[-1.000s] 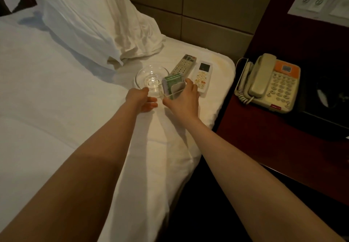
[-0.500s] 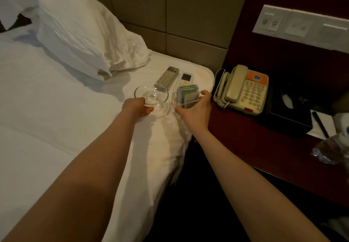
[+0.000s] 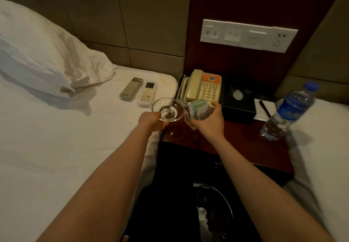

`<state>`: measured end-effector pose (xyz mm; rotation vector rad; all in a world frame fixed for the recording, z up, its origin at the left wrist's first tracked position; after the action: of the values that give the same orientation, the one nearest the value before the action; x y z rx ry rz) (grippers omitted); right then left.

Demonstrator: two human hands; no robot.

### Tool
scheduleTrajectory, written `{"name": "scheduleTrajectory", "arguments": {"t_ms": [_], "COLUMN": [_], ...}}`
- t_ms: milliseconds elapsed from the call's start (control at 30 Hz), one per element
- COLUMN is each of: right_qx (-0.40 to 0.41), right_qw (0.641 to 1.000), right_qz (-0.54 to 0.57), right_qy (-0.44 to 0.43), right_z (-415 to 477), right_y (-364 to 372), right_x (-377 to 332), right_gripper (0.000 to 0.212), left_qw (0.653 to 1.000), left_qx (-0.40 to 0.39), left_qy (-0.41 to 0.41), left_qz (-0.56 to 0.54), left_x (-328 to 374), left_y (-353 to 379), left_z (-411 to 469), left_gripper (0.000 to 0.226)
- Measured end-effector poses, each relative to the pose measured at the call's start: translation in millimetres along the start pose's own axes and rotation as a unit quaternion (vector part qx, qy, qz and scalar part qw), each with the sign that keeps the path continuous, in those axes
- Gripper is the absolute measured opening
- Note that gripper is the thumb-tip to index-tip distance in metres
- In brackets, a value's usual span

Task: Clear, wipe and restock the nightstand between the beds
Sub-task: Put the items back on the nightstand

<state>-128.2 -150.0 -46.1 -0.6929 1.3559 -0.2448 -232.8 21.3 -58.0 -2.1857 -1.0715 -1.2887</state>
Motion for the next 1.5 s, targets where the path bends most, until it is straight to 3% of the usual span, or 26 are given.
{"name": "scheduleTrajectory", "arguments": {"t_ms": [100,200,300,500,667,833,900,1067,1167,1500], "right_qx": [0.027,0.045,0.051,0.105,0.126,0.084,0.060,0.054,0.052,0.057], "right_qw": [0.998,0.995,0.992,0.986,0.979,0.981,0.983,0.972,0.963,0.978], "right_qz": [-0.019,-0.043,-0.066,-0.066,-0.053,-0.089,-0.102,-0.184,-0.229,0.000], "right_qy": [0.047,0.080,0.096,0.115,0.149,0.150,0.139,0.137,0.132,0.198], "right_z": [1,-2,-5,-4,-2,-5,-8,-20,-25,-24], "right_y": [-25,-45,-58,-70,-75,-79,-84,-99,-98,-73], "right_x": [32,62,83,99,110,114,116,123,118,88], "right_gripper": [0.096,0.094,0.094,0.081,0.082,0.086,0.079,0.039,0.033,0.028], "left_qw": [0.999,0.998,0.996,0.994,0.992,0.990,0.989,0.987,0.986,0.984], "left_qx": [-0.028,-0.050,-0.066,-0.079,-0.080,-0.085,-0.085,-0.088,-0.094,-0.107], "left_qy": [-0.012,-0.009,-0.019,-0.035,-0.038,-0.041,-0.043,-0.055,-0.058,-0.057], "left_qz": [0.026,0.040,0.049,0.065,0.092,0.103,0.115,0.120,0.124,0.132], "left_x": [-16,-32,-45,-61,-67,-72,-76,-87,-89,-86], "left_y": [26,48,65,87,99,103,102,102,104,111], "left_z": [-4,-3,-3,-1,1,1,3,7,4,-1], "left_gripper": [0.014,0.033,0.038,0.038,0.041,0.045,0.044,0.041,0.042,0.042]}}
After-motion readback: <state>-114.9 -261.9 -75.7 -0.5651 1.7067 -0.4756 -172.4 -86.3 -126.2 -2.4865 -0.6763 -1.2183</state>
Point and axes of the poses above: each hand's wrist, its own z-axis towards the middle knuckle, its own y-axis out of the palm, x = y × z, the point moved 4 cm from there along z, towards the middle knuckle, and after that the axes turned 5 degrees about -z, right-handed, at the moved point
